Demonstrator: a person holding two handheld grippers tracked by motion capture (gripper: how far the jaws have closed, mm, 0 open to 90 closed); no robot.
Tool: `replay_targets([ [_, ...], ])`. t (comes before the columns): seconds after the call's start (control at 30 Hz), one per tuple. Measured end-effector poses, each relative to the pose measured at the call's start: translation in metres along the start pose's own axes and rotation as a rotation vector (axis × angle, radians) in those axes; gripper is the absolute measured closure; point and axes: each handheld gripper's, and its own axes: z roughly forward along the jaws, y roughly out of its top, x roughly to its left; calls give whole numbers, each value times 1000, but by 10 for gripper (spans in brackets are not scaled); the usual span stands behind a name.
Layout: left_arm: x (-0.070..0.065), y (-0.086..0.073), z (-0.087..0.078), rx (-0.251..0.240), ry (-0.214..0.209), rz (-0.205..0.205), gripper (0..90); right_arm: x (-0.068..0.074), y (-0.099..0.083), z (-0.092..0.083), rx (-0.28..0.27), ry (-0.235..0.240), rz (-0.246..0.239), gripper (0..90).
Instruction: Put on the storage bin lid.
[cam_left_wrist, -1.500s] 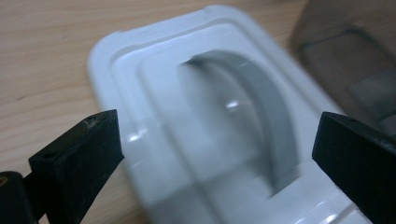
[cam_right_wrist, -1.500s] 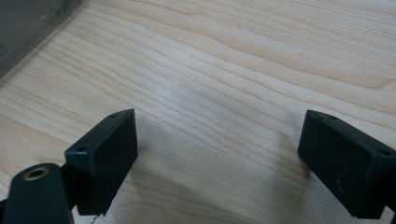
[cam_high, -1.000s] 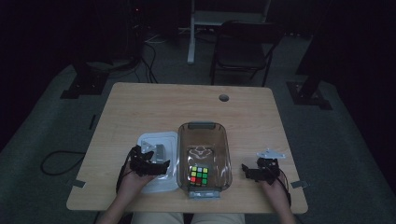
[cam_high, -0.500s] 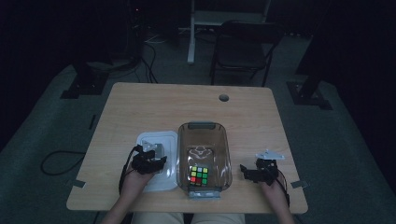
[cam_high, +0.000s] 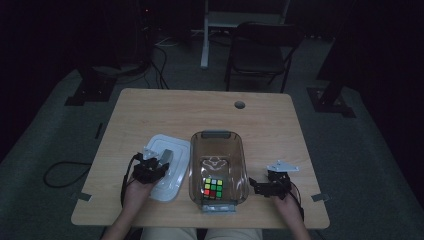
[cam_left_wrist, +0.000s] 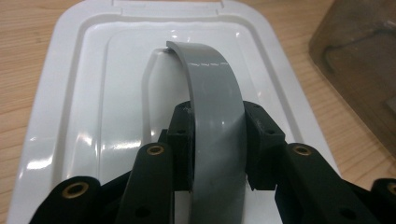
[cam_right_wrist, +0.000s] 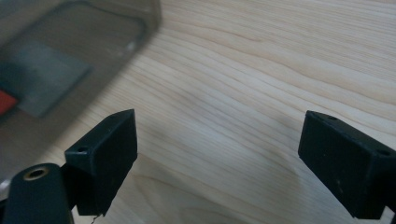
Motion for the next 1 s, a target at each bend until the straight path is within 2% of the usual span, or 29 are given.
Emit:
replay_targets([
  [0.13,8,4,-9,-12,-13,-20,689,7,3,1,-10,25,-8,117],
  [0.4,16,13,-29,-34,-34,-21,690,21,5,4,-13,73,-32,117],
  [0.5,17,16,-36,-45,-28,-17,690,26,5,6,-10,94,-52,121],
  [0.67,19,20,-43,-40,-39,-3,690,29,4,7,-4,100,-62,123],
  [0.77,21,22,-50,-59,-43,-12,690,30,4,7,-3,106,-67,123],
  [0.87,21,26,-62,-93,-31,-18,690,36,5,9,-4,138,-91,125],
  [1.0,22,33,-80,-127,-22,-6,690,44,7,11,-9,152,-119,136],
])
